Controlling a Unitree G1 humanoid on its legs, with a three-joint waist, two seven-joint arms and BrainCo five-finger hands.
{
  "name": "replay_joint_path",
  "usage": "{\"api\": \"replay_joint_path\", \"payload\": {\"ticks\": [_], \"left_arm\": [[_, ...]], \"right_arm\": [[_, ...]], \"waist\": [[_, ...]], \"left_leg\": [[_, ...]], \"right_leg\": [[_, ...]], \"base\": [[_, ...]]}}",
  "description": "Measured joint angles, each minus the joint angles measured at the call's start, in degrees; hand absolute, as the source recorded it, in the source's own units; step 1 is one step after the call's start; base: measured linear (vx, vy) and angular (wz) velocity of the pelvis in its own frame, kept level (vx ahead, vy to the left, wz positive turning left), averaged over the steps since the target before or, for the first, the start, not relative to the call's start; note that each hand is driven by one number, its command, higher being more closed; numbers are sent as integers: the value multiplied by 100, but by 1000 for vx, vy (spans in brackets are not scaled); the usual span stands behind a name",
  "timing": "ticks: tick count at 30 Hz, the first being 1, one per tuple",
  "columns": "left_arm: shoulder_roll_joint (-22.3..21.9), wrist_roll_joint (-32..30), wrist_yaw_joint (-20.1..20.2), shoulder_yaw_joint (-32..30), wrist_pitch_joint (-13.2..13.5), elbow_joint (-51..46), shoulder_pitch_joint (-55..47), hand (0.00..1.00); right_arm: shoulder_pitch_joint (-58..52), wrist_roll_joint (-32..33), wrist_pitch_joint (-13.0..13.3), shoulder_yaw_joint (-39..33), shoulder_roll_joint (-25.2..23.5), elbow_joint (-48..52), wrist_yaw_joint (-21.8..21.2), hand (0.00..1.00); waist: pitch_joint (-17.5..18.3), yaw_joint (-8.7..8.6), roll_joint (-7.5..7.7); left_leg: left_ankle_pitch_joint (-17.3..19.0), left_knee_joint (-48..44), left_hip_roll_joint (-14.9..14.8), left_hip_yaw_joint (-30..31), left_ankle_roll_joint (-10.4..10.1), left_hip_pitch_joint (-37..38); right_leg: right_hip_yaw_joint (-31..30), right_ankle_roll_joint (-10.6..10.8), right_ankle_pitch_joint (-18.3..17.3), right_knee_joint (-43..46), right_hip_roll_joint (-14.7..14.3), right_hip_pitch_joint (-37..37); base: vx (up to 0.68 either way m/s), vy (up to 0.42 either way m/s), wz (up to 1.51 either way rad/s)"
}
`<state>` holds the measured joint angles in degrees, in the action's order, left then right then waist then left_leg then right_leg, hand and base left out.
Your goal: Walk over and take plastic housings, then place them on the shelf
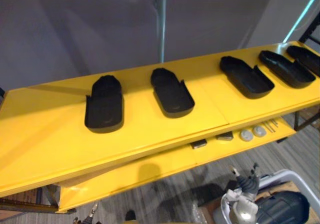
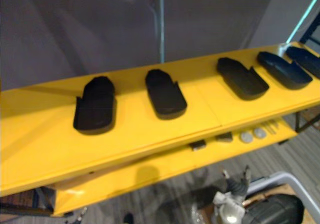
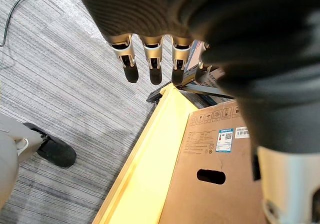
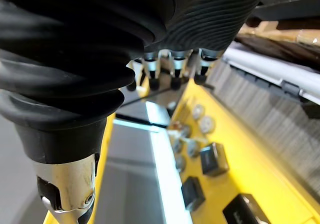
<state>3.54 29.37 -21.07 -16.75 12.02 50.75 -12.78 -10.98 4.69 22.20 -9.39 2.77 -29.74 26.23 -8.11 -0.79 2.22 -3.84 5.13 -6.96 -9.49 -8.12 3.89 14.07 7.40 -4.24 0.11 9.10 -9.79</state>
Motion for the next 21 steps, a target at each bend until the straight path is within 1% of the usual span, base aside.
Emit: {"api": "replay_joint_path", "payload": {"ticks": [5,8,10,12,14,15,16,17,18,21], "left_arm": [[1,-1,18,-12,-6,0,5,0],[20,-6,195,-26,-129,0,14,0],[60,-26,374,-26,-249,0,90,0],[64,-129,521,-16,-306,-1,194,0],[94,-486,757,72,-453,-12,409,0],[113,-577,831,157,-480,-13,445,0],[165,-792,1024,310,-556,-64,514,0],[214,-976,1190,481,-664,-126,592,0],[229,-1031,1265,554,-691,-154,630,0],[307,-1529,1573,869,-788,-256,716,0]], "right_arm": [[15,18,0,-28,6,9,-48,0],[159,264,-22,-79,51,33,-451,0],[250,596,-109,-92,132,177,-838,0],[368,811,-147,-190,204,346,-1167,0],[539,1056,-242,-294,368,464,-1564,0],[583,1085,-248,-299,419,464,-1645,0],[674,1101,-252,-298,483,474,-1750,0],[689,1068,-271,-299,505,580,-1743,0],[673,1041,-279,-299,510,668,-1736,0],[540,1020,-305,-365,513,1203,-1613,0]], "waist": [[2,-4,4],[3,-4,8],[13,-13,25],[17,-19,25],[16,-71,29],[16,-86,28],[16,-155,28],[16,-182,28],[16,-183,28],[15,-189,28]], "left_leg": [[24,-1,-4,-38,9,-1],[58,-2,-5,-92,12,-3],[84,-4,-8,-189,8,4],[96,-9,-5,-218,12,5],[107,-34,-2,-219,22,10],[107,-33,-2,-219,22,10],[107,-34,-3,-221,23,17],[110,-34,-7,-236,27,43],[114,-35,-11,-261,30,66],[196,-39,-47,-589,20,255]], "right_leg": [[-44,1,-9,0,-1,31],[-176,0,-9,10,0,101],[-258,-3,-11,12,-2,144],[-328,-3,-9,28,0,176],[-363,-8,-9,53,-1,178],[-369,-16,-14,72,-1,181],[-375,-28,-21,111,-3,183],[-408,-43,-29,152,-4,191],[-447,-48,-32,174,-5,199],[-814,-53,-35,323,-22,325]], "base": [[6,1,-4],[22,2,-15],[35,2,-17],[42,-2,-14],[41,2,2],[31,5,5],[0,0,0],[0,0,0],[-6,23,-23],[-21,36,-54]]}}
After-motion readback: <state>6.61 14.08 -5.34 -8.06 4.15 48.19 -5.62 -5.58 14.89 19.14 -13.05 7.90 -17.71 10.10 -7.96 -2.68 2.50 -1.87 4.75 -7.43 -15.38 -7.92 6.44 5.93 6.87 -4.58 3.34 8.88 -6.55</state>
